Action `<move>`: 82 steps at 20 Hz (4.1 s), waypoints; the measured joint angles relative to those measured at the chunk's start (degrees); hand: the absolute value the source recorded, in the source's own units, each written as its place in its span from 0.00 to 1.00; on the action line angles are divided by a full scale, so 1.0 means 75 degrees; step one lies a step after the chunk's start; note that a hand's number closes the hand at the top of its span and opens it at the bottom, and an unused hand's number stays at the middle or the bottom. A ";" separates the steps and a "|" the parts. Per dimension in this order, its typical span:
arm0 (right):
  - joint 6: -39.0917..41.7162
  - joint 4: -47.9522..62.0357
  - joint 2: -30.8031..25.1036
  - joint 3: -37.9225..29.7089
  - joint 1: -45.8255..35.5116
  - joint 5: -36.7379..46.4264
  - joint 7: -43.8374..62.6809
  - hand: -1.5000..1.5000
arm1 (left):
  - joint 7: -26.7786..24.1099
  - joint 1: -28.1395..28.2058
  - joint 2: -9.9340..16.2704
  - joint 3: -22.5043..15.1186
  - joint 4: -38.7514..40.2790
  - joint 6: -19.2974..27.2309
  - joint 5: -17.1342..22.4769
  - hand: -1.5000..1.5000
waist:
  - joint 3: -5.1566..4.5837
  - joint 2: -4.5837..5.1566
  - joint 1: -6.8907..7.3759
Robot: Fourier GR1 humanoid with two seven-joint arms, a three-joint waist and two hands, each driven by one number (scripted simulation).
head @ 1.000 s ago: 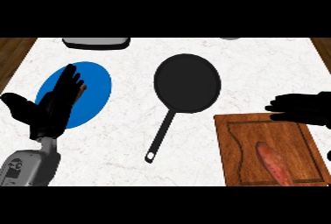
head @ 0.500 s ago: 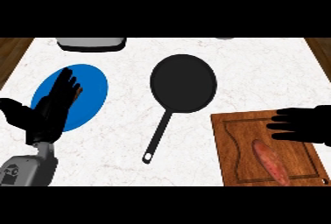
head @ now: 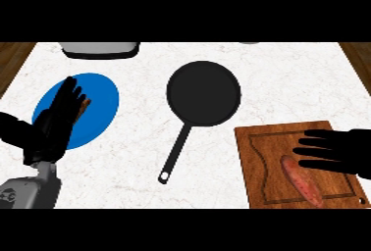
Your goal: Pick the sweet potato from the cutting board and place it in the pan
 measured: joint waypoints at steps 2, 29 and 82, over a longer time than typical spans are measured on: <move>0.0113 -0.0110 0.0150 -0.0107 0.0072 0.0096 0.0033 0.00 | 0.0071 0.0120 -0.0013 0.0004 -0.0186 -0.0022 -0.0063 0.50 | 0.0001 0.0001 0.0010; 0.0369 0.0456 0.2782 -0.0129 0.0712 0.3179 0.0551 0.00 | 0.0240 -0.0218 -0.0386 0.0597 0.0053 -0.0524 -0.0370 0.50 | 0.0002 0.0013 0.0025; -0.0180 0.1742 0.8357 -0.1969 -0.3785 0.5774 1.2852 1.00 | 0.0212 -0.0509 -0.0903 0.0205 0.0188 -0.1002 -0.0806 0.50 | -0.0057 0.0075 0.1045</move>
